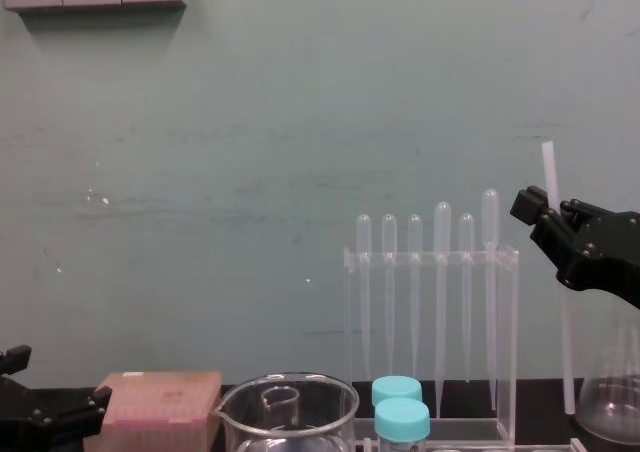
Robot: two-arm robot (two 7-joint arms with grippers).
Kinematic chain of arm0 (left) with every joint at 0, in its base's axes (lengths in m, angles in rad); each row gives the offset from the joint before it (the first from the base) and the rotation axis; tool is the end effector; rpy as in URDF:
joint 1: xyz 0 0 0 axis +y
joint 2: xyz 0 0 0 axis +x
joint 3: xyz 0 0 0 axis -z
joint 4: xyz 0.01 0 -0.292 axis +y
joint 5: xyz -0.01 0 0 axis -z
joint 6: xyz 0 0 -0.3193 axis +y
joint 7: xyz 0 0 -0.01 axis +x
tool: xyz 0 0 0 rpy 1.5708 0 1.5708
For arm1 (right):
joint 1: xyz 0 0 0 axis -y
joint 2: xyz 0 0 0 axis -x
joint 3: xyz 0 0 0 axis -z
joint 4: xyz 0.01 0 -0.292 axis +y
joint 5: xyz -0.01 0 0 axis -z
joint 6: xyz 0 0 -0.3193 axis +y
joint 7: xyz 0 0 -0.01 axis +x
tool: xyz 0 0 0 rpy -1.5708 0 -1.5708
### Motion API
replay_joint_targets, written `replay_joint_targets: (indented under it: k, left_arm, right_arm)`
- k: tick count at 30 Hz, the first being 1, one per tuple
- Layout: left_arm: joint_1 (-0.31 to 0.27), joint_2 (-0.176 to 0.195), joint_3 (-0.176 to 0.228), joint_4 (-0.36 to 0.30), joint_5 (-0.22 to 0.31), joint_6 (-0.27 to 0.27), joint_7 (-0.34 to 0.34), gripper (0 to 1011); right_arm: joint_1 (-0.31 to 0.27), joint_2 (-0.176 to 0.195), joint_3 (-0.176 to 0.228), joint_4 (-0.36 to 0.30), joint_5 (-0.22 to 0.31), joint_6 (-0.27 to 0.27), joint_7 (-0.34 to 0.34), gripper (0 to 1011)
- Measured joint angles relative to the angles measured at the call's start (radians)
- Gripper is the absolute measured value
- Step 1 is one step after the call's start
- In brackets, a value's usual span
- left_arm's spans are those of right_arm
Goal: Pick up the stirring rod with one hand, then place it down.
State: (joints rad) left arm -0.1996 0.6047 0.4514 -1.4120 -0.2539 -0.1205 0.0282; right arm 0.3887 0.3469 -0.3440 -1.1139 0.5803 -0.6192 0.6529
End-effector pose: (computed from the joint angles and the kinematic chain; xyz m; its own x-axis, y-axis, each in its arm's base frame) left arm 0.3684 0.0810 -0.3059 0.2923 0.8803 0.3738 -0.9552 0.2874 0.0703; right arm 0.4337 -0.0571 -0.3069 0.6357 -0.7552 0.1596 0.6441 0.6329 0.4296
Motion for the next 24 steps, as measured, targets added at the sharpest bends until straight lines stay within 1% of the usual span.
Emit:
replay_joint_targets:
  k: [11, 15, 18, 19, 24]
  left_arm:
    - [0.0, 0.0, 0.0, 0.0, 0.0, 0.0, 0.0, 1000]
    - [0.0, 0.0, 0.0, 0.0, 0.0, 0.0, 0.0, 1000]
    - [0.0, 0.0, 0.0, 0.0, 0.0, 0.0, 0.0, 1000]
    - [0.0, 0.0, 0.0, 0.0, 0.0, 0.0, 0.0, 1000]
    - [0.0, 0.0, 0.0, 0.0, 0.0, 0.0, 0.0, 1000]
  right_arm:
    - [0.0, 0.0, 0.001, 0.0, -0.001, 0.0, 0.0, 67]
    - [-0.006, -0.001, 0.008, -0.012, -0.019, 0.01, -0.013, 67]
    - [-0.015, 0.003, 0.012, -0.035, -0.035, 0.035, -0.027, 67]
    - [-0.021, 0.009, 0.015, -0.05, -0.041, 0.05, -0.031, 67]
    - [-0.047, 0.028, 0.023, -0.096, -0.04, 0.099, -0.026, 67]
